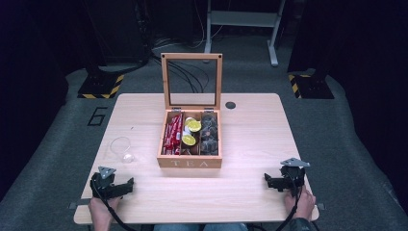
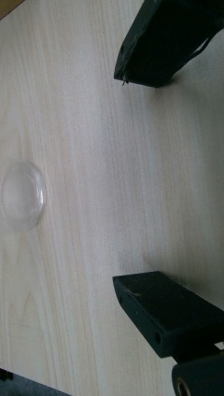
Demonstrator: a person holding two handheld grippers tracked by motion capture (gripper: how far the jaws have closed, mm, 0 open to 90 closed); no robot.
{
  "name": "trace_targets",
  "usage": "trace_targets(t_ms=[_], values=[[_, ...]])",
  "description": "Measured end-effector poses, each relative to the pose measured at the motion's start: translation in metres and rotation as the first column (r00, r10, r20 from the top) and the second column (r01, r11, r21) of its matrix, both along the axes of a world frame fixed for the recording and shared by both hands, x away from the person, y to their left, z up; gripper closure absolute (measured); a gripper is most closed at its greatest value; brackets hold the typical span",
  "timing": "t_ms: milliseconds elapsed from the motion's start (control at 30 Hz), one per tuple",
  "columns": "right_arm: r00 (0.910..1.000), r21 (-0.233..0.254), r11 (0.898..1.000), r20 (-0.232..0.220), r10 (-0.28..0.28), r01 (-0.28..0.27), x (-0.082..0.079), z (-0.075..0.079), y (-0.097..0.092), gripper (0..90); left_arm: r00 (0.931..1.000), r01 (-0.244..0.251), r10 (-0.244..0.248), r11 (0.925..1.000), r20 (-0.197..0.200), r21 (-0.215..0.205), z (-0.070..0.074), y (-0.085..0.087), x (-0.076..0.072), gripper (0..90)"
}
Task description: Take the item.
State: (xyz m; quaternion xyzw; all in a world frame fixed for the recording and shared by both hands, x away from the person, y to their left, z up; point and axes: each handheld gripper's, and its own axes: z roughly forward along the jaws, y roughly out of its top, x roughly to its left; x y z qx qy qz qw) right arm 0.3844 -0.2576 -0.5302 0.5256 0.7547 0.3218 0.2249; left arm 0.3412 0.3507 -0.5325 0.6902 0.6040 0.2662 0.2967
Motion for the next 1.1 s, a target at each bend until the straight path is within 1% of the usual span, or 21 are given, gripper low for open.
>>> trace_targets(t_ms=[233,333,400,467,533,567,600,633,667,733,767,800,867,900,933,967,1000,1067,1100], values=[[1.0,0.005,1.0,0.0,-0.004,0.004,0.0,0.0,0.0,0.0,1.0,0.002,-0.002,1.0,0.006,0.009,0.0,-0.001,-0.001,3.4],[1.0,0.005,1.0,-0.002,-0.004,0.004,0.0,0.0,0.0,0.0,0.9999,0.013,-0.013,0.9999,-0.004,-0.001,0.0,0.0,0.0,3.4],[1.0,0.005,1.0,-0.002,-0.004,0.004,0.0,0.0,0.0,0.0,0.9999,0.01,-0.01,0.9999,0.001,-0.003,0.0,0.0,0.0,3.4],[1.0,0.003,1.0,-0.002,-0.001,0.001,0.0,0.0,0.0,0.0,0.9999,0.013,-0.013,0.9999,-0.003,0.001,0.001,-0.001,0.0,3.4],[1.0,0.004,1.0,-0.002,-0.004,0.004,0.0,0.0,0.0,0.0,1.0,0.009,-0.009,1.0,0.002,0.003,0.0,-0.001,0.0,3.4],[1.0,-0.002,1.0,-0.001,0.002,-0.002,0.0,0.0,0.0,0.0,0.9999,0.015,-0.015,0.9999,0.002,0.005,0.0,-0.001,0.0,3.4],[1.0,0.005,1.0,-0.002,-0.004,0.004,0.0,0.0,0.0,0.0,0.9997,0.023,-0.023,0.9997,0.003,0.01,0.001,-0.001,0.0,3.4],[1.0,-0.002,1.0,-0.002,0.002,-0.002,0.0,0.0,0.0,0.0,0.9997,0.024,-0.024,0.9996,0.003,0.012,0.001,-0.001,-0.001,3.4],[1.0,0.004,1.0,-0.002,-0.002,0.002,0.0,0.0,0.0,0.0,0.9996,0.026,-0.026,0.9996,0.009,0.015,0.0,-0.002,-0.001,3.3],[1.0,-0.001,1.0,-0.002,0.0,0.0,0.0,0.0,0.0,0.0,0.999,0.043,-0.043,0.9989,0.009,0.019,0.001,-0.003,-0.003,3.2],[1.0,-0.001,1.0,-0.002,0.0,0.0,0.0,0.0,0.0,0.0,0.999,0.043,-0.043,0.9989,0.009,0.019,0.001,-0.003,-0.003,2.4],[1.0,-0.001,1.0,-0.002,0.001,-0.001,0.0,0.0,0.0,0.0,0.9974,0.071,-0.071,0.9972,0.002,0.023,0.001,-0.004,-0.003,1.5],[1.0,-0.001,1.0,-0.002,0.001,-0.001,0.0,0.0,0.0,0.0,0.9969,0.079,-0.079,0.9965,0.001,0.026,0.001,-0.005,-0.004,0.5],[1.0,-0.002,1.0,-0.001,0.002,-0.002,0.0,0.0,0.0,0.0,0.9959,0.09,-0.09,0.9956,0.001,0.027,0.002,-0.006,-0.005,0.5],[1.0,-0.001,1.0,-0.002,0.0,0.0,0.0,0.0,0.0,0.0,0.9943,0.106,-0.106,0.9938,-0.001,0.032,0.004,-0.01,-0.005,0.1],[1.0,0.002,1.0,-0.003,-0.002,0.002,0.0,0.0,0.0,0.0,0.9943,0.106,-0.106,0.9938,-0.001,0.032,0.004,-0.01,-0.005,0.0],[1.0,0.0,1.0,-0.003,-0.004,0.004,0.0,0.0,0.0,0.0,0.9923,0.124,-0.124,0.9915,0.002,0.041,0.008,-0.014,-0.006,0.0],[1.0,0.0,1.0,-0.006,-0.003,0.003,0.0,0.0,0.0,0.0,0.99,0.14,-0.141,0.9893,0.014,0.042,0.012,-0.018,-0.007,0.1],[1.0,0.0,1.0,-0.006,-0.003,0.003,0.0,0.0,0.0,0.0,0.99,0.14,-0.141,0.9893,0.014,0.042,0.012,-0.018,-0.007,0.1]])
